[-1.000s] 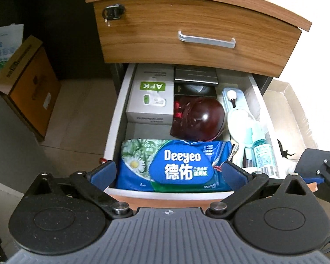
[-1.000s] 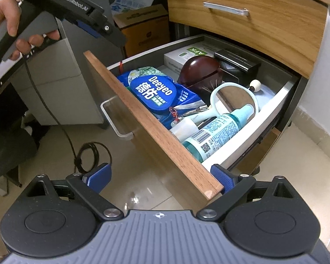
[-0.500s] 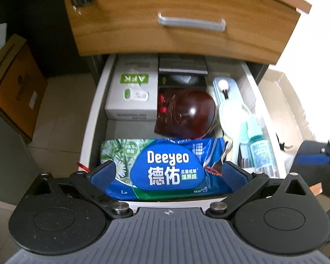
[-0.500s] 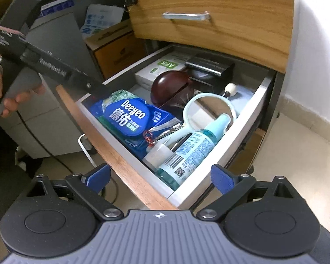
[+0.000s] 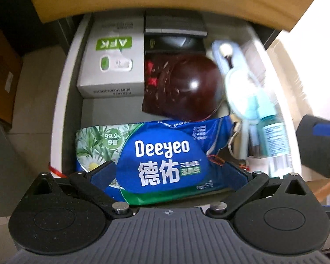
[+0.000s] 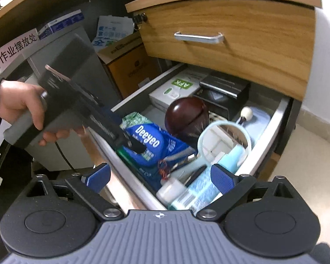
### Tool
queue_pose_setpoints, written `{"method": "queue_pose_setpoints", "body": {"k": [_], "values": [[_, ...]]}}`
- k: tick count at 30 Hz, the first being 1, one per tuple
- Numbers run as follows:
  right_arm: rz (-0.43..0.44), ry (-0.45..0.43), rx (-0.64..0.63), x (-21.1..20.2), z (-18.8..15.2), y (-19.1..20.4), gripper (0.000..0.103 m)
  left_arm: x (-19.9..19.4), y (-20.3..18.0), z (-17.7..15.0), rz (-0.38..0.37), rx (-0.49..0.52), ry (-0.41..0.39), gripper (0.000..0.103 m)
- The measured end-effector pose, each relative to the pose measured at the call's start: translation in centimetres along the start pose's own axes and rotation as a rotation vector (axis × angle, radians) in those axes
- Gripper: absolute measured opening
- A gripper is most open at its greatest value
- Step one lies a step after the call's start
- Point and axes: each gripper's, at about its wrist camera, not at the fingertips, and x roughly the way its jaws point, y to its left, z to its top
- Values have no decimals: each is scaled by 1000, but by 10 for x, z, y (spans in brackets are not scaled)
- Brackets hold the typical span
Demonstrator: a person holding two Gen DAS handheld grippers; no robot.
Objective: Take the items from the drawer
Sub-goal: 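Lower the open left tool toward the blue Deeyeo wet-wipes pack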
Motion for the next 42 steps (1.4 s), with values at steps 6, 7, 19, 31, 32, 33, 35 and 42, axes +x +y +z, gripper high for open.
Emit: {"method": "queue_pose_setpoints", "body": {"k": [6, 7, 19, 31, 32, 33, 35, 42], "values": [[-10, 21, -59, 17, 22, -17, 99, 24, -11, 10, 46, 30, 90, 103], [-13, 23, -68, 20, 25, -20, 99, 27, -14, 12, 57, 41, 99, 103], [-18, 32, 2, 26, 35, -51, 100, 48, -34, 23, 149, 190, 214, 103], [-35, 83, -9, 32, 36, -49, 101, 47, -30, 24, 164, 156, 265, 103], [-37, 83, -8, 32, 36, -50, 101, 45, -28, 23, 159, 149, 262, 103], [-38, 84, -7, 32, 36, -50, 101, 44, -28, 21, 156, 158, 257, 103], [-40, 83, -6, 31, 37, -50, 101, 42, -27, 18, 148, 178, 247, 103], [-52, 63, 2, 25, 42, -53, 101, 31, -22, 8, 92, 274, 166, 103]]}}
